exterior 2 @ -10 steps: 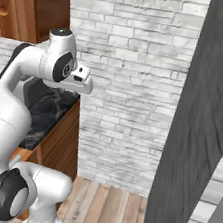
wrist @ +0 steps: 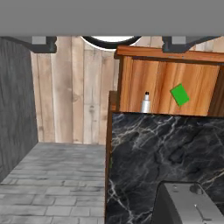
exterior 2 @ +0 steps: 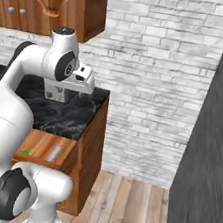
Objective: Restock the sink supplies by placing the sponge and soap dispenser on the counter and next to the sink. Make sure the soap dispenser is upright.
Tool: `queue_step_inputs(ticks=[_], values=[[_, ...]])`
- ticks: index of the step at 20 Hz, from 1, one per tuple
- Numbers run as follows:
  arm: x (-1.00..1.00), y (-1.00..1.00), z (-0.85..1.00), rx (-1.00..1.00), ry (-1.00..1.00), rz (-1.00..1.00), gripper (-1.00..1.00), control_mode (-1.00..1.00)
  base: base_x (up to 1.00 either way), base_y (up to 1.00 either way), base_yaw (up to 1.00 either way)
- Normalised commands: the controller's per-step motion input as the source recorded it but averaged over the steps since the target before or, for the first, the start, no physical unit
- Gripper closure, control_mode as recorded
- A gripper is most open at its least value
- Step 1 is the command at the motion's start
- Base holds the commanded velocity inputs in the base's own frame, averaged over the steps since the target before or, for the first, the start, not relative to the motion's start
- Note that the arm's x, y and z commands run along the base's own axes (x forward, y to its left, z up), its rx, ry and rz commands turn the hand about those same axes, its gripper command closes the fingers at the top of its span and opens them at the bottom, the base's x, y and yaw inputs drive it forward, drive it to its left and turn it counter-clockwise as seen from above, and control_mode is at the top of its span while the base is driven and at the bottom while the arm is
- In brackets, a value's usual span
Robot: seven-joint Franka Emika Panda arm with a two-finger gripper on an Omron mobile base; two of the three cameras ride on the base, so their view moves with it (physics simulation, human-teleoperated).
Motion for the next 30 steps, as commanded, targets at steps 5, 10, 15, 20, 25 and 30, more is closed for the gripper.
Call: queue_step_inputs(ticks=[5,10,15,20,25,30], values=[[0.0,0.0,0.0,0.0,0.0,0.0,-1.0,1.0,0.0,0.95,0.0],[0.0,0.0,0.0,0.0,0.0,0.0,-1.0,1.0,0.01,0.64,0.0],[0.0,0.0,0.0,0.0,0.0,0.0,-1.0,1.0,-0.2,0.57,0.0],[0.0,0.0,0.0,0.0,0.0,0.0,-1.0,1.0,-0.35,0.0,0.0],[0.0,0.0,0.0,0.0,0.0,0.0,-1.0,1.0,-0.45,-0.11,0.0],[0.07,-0.09,-0.24,0.06,0.04,0.0,-1.0,-1.0,-0.15,-0.11,0.0]])
